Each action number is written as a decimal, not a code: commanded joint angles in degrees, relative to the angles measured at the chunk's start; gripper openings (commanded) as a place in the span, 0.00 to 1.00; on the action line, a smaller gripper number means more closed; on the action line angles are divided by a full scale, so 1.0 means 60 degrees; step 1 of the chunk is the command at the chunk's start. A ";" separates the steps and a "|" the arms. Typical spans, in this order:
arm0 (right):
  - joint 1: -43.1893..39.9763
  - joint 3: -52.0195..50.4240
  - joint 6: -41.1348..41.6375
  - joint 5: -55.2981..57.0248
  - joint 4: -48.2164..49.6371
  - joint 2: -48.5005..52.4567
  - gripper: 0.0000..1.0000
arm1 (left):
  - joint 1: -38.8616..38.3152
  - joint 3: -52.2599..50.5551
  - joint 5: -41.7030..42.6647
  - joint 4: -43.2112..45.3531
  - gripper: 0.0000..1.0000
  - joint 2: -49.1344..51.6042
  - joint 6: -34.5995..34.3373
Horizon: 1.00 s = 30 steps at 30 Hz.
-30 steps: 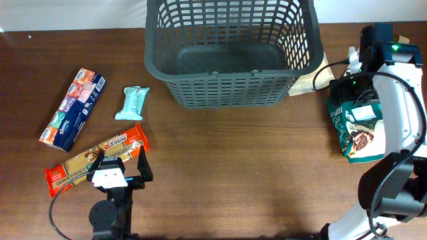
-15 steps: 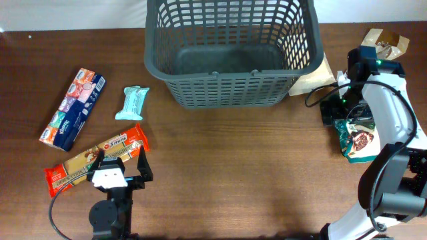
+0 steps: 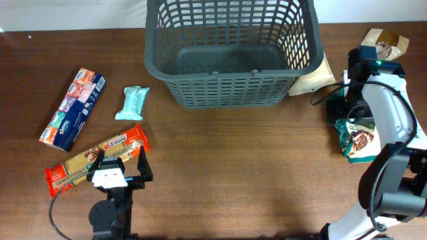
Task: Pack container
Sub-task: 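Lower right gripper and grasp the green coffee bag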
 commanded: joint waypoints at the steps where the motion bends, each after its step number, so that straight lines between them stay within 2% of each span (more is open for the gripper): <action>1: -0.0466 -0.0076 0.0200 0.0375 -0.0011 0.0051 0.99 | -0.0022 -0.0051 0.0098 -0.0004 0.99 -0.0091 0.0178; 14: -0.2149 -0.0073 0.0867 -0.1953 0.0401 0.0051 0.99 | -0.0022 -0.0051 0.0098 -0.0004 0.99 -0.0091 0.0178; 21: -0.2412 -0.0073 0.2721 -0.2076 0.0692 0.0051 0.99 | -0.0022 -0.0051 0.0098 -0.0004 0.99 -0.0091 0.0178; 30: -0.2412 -0.0073 0.6492 -0.2076 0.1107 0.0051 0.99 | -0.0022 -0.0051 0.0098 -0.0004 0.99 -0.0091 0.0178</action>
